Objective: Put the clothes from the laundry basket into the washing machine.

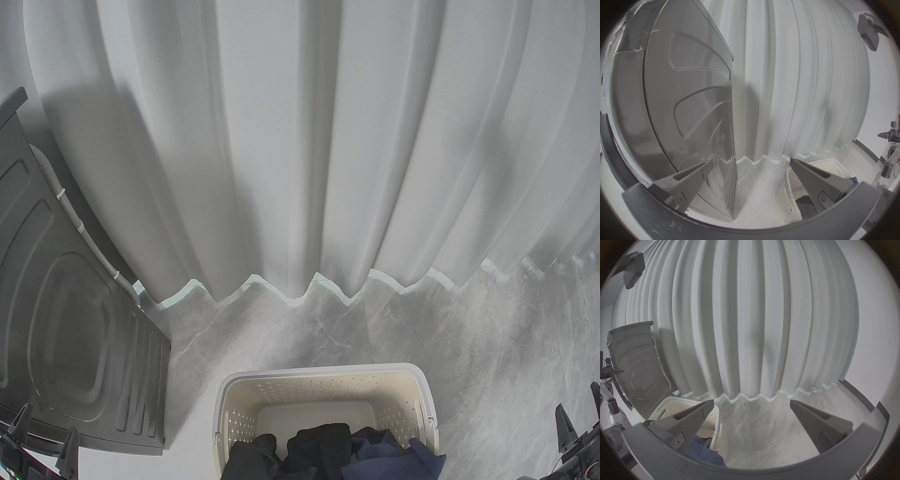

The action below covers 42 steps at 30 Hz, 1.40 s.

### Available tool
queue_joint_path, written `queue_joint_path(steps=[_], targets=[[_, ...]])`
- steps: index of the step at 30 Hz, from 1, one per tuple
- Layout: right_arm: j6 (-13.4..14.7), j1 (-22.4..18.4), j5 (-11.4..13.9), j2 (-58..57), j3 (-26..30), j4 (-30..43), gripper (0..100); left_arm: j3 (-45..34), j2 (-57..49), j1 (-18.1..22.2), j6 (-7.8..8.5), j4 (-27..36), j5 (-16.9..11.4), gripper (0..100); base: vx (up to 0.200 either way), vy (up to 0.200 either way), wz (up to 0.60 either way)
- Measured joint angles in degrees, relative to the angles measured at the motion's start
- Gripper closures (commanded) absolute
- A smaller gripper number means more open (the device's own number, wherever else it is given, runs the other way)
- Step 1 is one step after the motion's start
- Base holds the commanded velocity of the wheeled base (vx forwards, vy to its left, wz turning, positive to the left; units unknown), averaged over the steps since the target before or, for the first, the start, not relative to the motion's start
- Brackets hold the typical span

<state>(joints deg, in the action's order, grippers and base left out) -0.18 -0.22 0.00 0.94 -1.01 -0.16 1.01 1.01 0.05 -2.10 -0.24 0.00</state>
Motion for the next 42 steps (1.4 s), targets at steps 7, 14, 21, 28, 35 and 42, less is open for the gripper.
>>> queue_joint_path(steps=[7,14,21,28,35,42], targets=[[0.02,-0.05,-0.02,0.00,0.00,0.02,0,0.00,0.00,0.02,0.00,0.00,0.00,0,0.000,0.000,0.00],[0.02,-0.05,-0.02,0.00,0.00,0.02,0,0.00,0.00,0.02,0.00,0.02,0.00,0,0.000,0.000,0.00],[0.02,-0.05,0.00,0.00,0.00,0.00,0,0.00,0.00,0.02,0.00,0.00,0.00,0,0.000,0.000,0.00],[0.05,-0.05,0.00,0.00,0.00,0.02,0,0.00,0.00,0.02,-0.06,0.02,0.00,0,0.000,0.000,0.00],[0.02,-0.05,0.00,0.00,0.00,0.02,0,0.00,0.00,0.05,-0.09,0.02,0.00,0,-0.171,0.000,0.00],[0.02,-0.02,0.00,0.00,0.00,0.00,0,0.00,0.00,0.00,-0.06,0.02,0.00,0,-0.200,0.000,0.00]])
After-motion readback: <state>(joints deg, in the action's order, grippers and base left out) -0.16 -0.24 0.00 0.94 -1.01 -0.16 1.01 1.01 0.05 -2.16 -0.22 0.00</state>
